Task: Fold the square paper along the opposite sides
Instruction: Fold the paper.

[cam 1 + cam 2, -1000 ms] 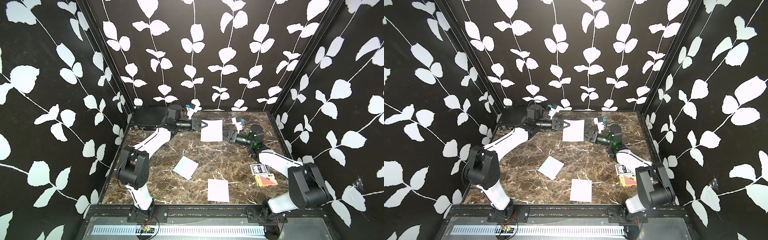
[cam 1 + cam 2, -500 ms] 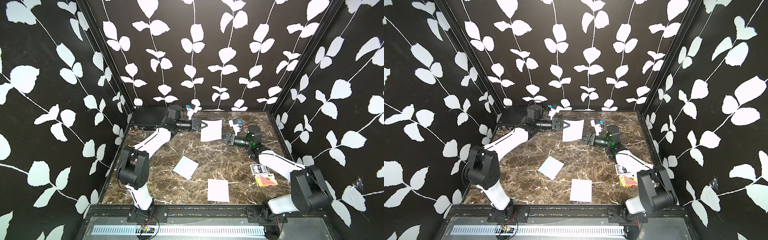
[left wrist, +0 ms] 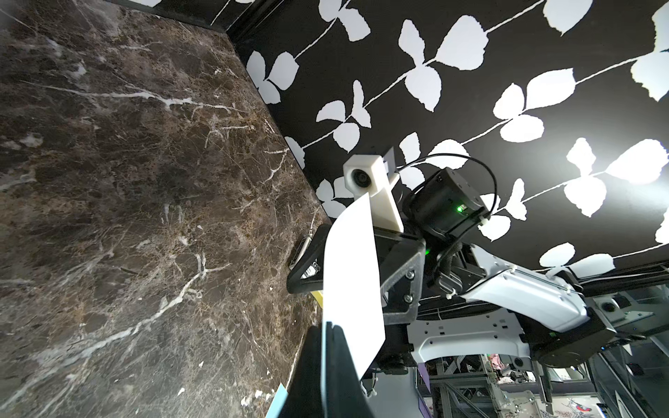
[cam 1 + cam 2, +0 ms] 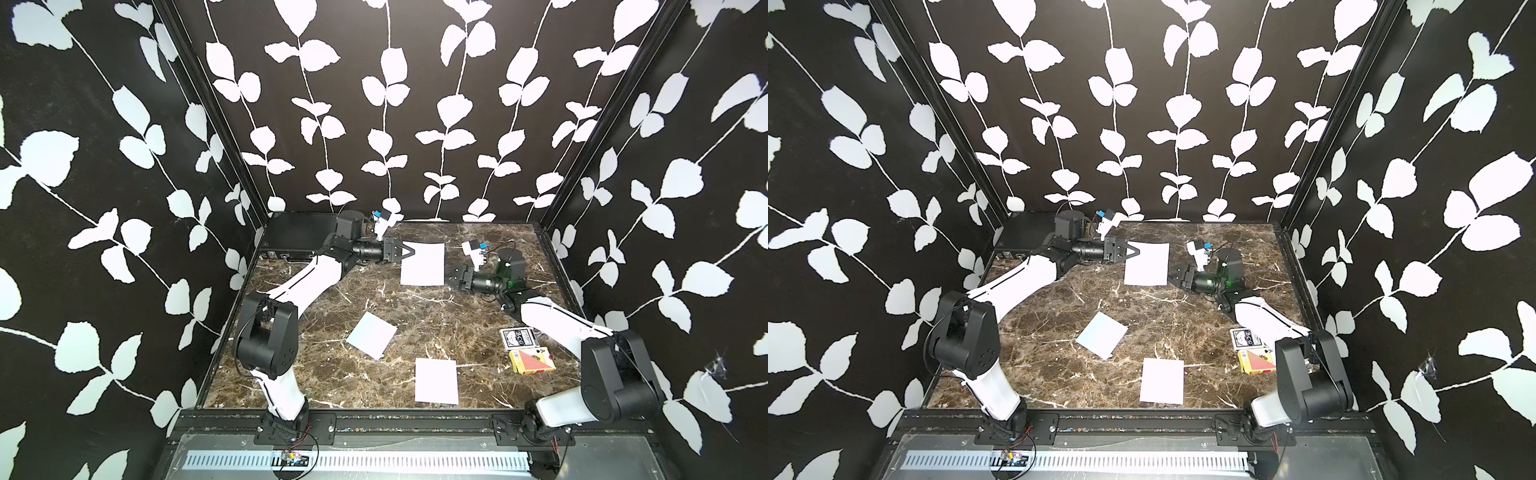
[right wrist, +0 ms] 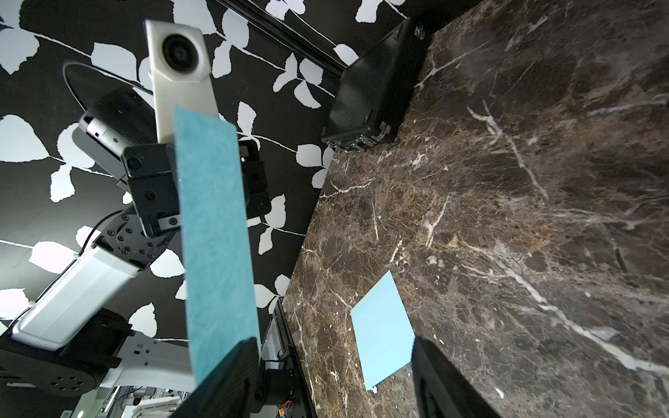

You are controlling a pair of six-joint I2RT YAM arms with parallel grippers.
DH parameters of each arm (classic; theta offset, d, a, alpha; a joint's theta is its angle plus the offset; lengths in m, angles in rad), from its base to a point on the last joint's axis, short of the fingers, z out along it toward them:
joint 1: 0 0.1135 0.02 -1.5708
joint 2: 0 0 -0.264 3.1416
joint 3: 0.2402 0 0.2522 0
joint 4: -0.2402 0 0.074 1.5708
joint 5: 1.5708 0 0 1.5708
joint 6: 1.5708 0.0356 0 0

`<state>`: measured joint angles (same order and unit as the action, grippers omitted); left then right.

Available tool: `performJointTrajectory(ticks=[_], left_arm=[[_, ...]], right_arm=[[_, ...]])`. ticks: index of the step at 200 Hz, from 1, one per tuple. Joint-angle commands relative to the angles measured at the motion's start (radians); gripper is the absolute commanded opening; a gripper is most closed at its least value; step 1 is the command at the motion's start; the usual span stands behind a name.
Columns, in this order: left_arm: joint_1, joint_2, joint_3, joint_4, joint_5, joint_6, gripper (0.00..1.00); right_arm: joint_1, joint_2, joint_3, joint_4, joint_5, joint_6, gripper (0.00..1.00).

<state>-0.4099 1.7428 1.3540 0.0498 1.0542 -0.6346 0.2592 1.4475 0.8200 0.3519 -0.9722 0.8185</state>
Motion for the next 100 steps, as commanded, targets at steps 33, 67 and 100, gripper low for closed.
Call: performJointTrajectory(ticks=[33,67,100], left_arm=[[-0.004,-0.04,0.002,-0.011,0.001,0.023,0.0],[-0.004,-0.045,0.0,-0.012,0.0,0.024,0.0],[-0.004,-0.045,-0.003,-0.012,-0.002,0.02,0.0]], right_arm=[[-0.002,-0.061,0.04,0.059,-0.011,0.027,0.71],[0.005,-0.073,0.04,0.093,-0.012,0.054,0.71],[0.02,-0.078,0.049,0.136,-0.007,0.101,0.72]])
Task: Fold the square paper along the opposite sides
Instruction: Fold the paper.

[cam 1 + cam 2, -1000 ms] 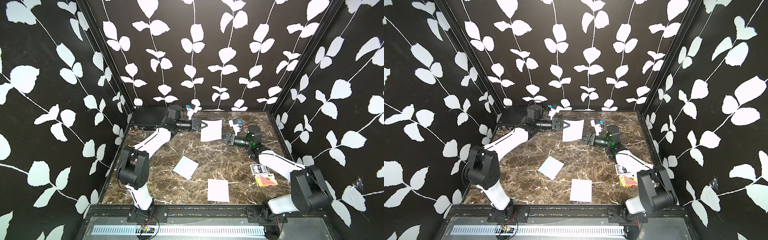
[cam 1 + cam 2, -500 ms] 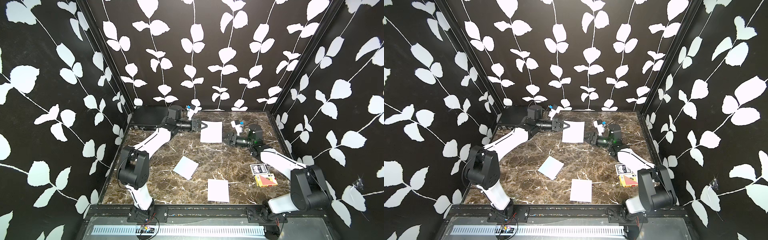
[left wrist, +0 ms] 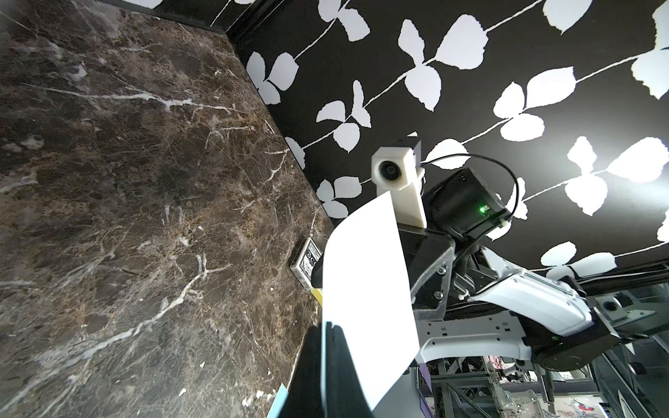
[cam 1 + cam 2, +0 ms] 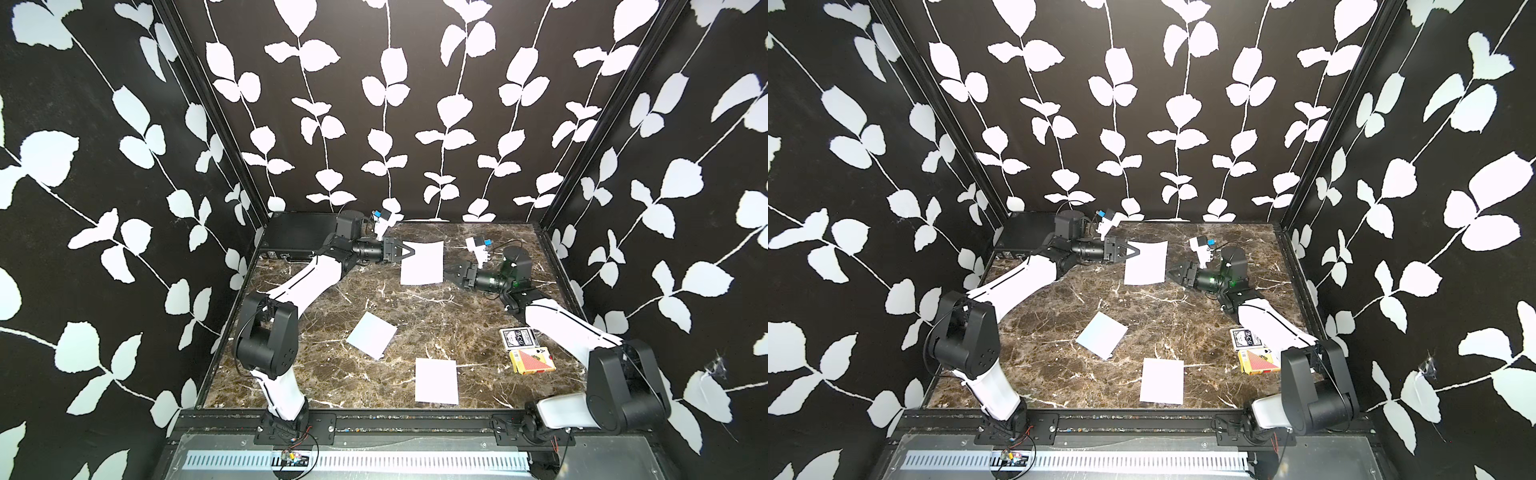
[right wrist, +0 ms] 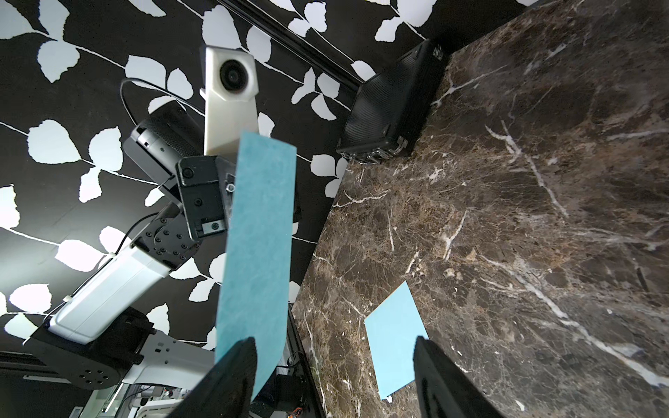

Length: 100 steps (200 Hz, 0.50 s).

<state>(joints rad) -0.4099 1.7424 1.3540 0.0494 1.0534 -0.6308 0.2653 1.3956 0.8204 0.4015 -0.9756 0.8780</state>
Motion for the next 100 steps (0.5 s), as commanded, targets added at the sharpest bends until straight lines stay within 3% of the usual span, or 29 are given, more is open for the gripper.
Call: performJointTrajectory(ticks=[1,100], left_arm=[[-0.004,-0.044,-0.003,-0.011,-0.001,0.016,0.0],[-0.004,-0.066,-0.009,-0.002,0.008,0.009,0.0]], right_arm=[[0.015,-0.027,0.049,0.087,-0.004,0.043,0.72],[0.122,0.048,0.111,0.161,0.023,0.087,0.76]])
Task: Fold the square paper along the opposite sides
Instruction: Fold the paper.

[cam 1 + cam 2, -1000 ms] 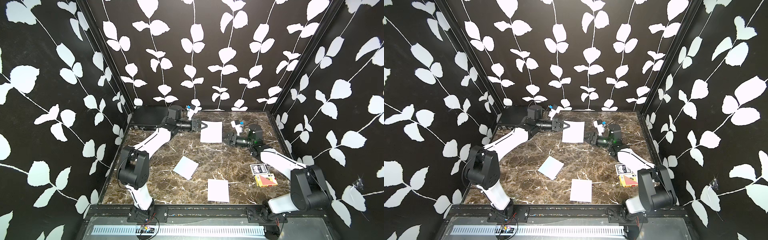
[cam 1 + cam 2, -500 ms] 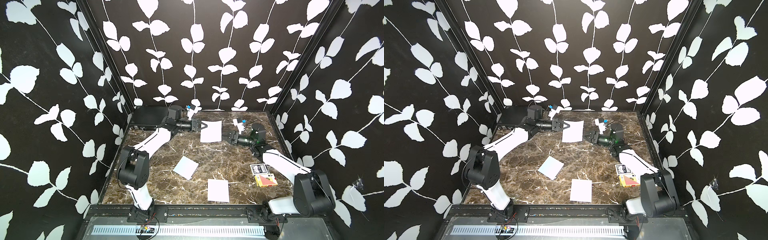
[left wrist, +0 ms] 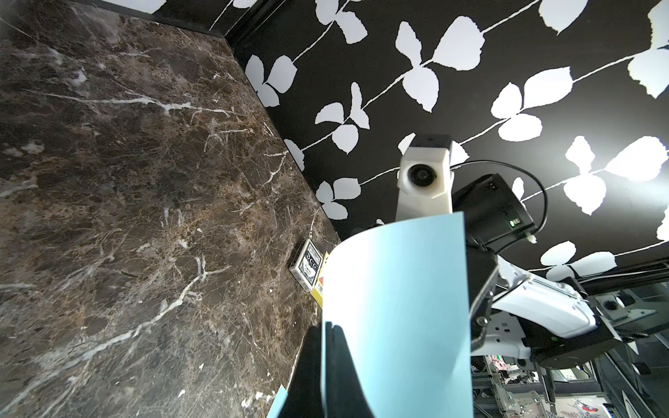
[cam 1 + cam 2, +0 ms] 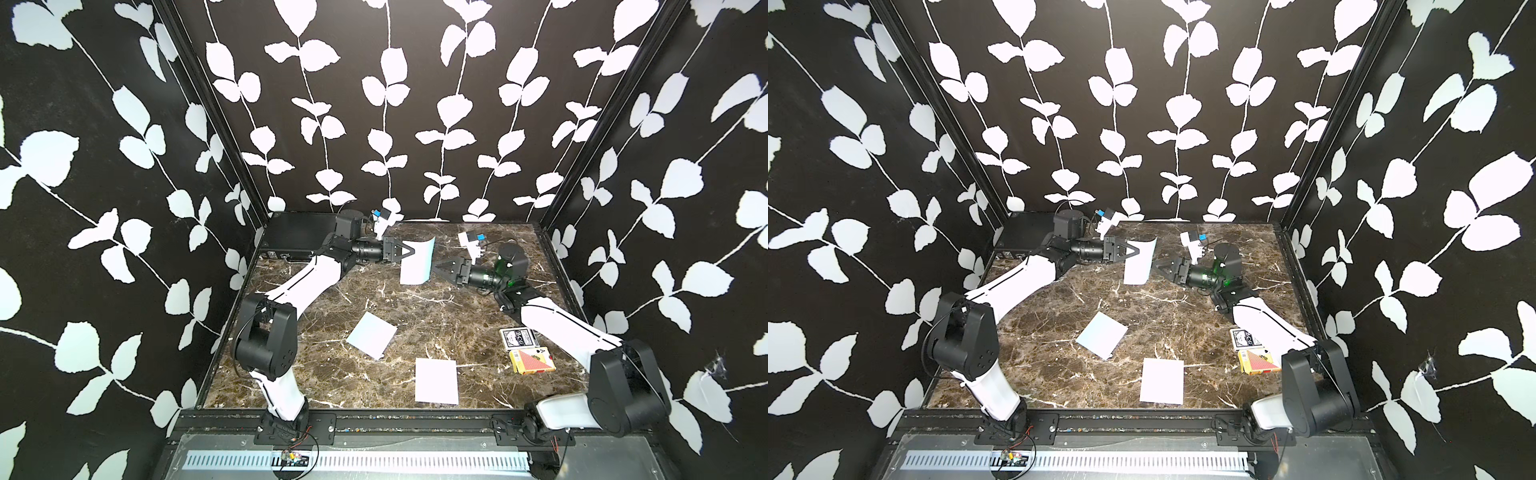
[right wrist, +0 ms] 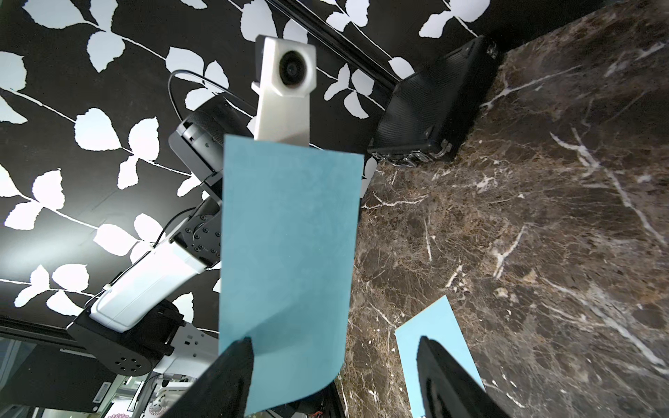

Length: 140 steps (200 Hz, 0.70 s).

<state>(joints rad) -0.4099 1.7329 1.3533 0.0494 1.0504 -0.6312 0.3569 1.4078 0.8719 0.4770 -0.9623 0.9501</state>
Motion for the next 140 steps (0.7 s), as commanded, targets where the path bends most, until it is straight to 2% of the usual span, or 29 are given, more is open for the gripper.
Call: performJointTrajectory(ticks=[1,38,140], left_arm=[[-0.004,-0.056,-0.008,-0.002,0.011,0.009,0.0],[-0.003,-0.059,-0.005,0.016,0.033,-0.01,0.0],[-0.003,-0.073,-0.016,0.163,0.083,-0.137,0.0]], right_arm=[[0.031,0.038,0.06,0.086,0.01,0.015,0.76],[0.067,0.101,0.089,0.167,0.007,0.037,0.74],[0.111,0.138,0.127,0.219,-0.031,0.021,0.57]])
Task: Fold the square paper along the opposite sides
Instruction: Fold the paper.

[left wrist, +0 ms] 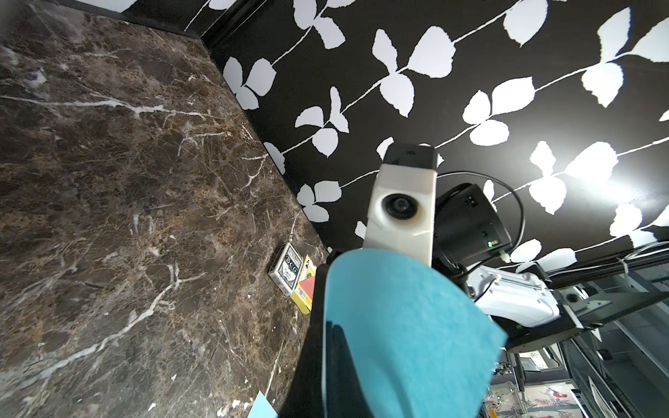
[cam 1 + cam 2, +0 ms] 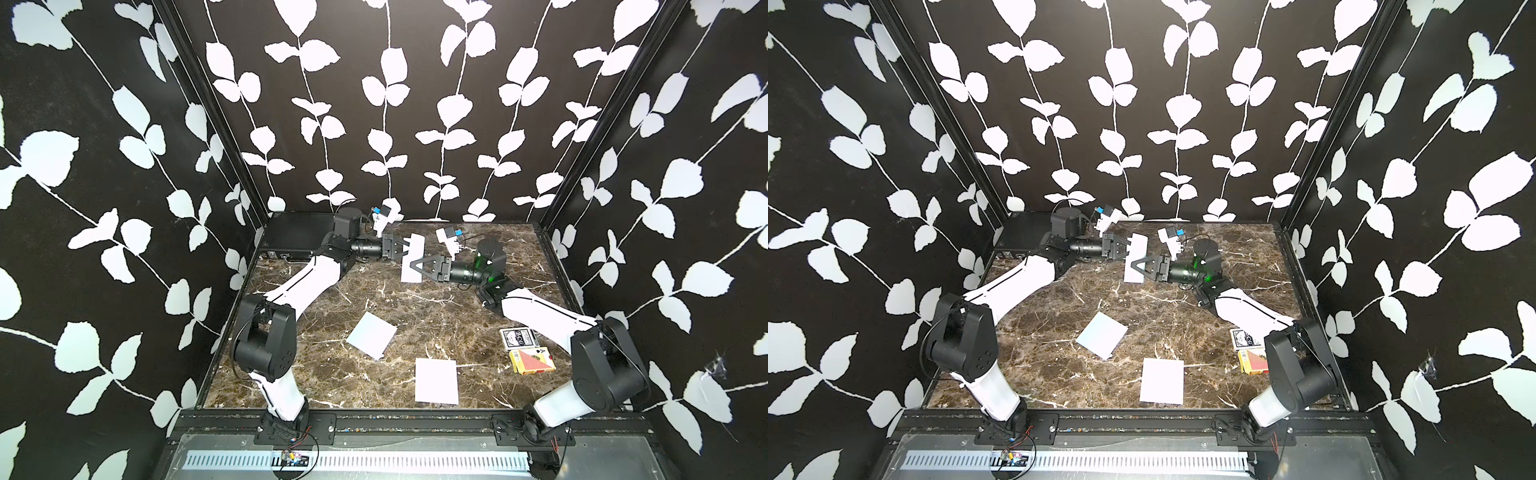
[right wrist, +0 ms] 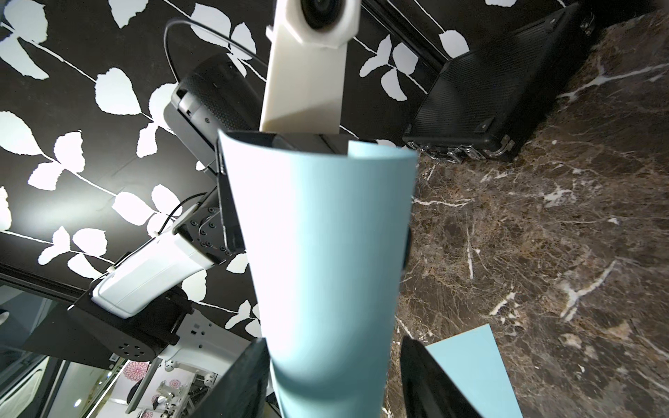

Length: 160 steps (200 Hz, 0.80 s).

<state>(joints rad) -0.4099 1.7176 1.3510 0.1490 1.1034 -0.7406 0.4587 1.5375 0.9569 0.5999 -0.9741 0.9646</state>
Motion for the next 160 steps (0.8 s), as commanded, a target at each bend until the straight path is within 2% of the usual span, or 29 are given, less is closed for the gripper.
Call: performJointTrajectory(ticks=[1,31,104,160], left_arm=[[-0.003,-0.059,-0.013,0.064,0.029,-0.028,0.0],[-0.003,-0.064,-0.019,0.069,0.03,-0.027,0.0],[-0.003,-0.076,-0.031,0.052,0.023,-0.004,0.0],[-0.003,-0.076,-0.033,0.044,0.015,0.007,0.0]], right_arm=[[0.009,0.009,0.042,0.098,-0.019,0.007,0.57],[0.015,0.024,0.049,0.118,-0.017,0.024,0.47],[0.024,0.05,0.07,0.148,-0.025,0.057,0.34],[0.027,0.042,0.059,0.126,-0.034,0.049,0.31]])
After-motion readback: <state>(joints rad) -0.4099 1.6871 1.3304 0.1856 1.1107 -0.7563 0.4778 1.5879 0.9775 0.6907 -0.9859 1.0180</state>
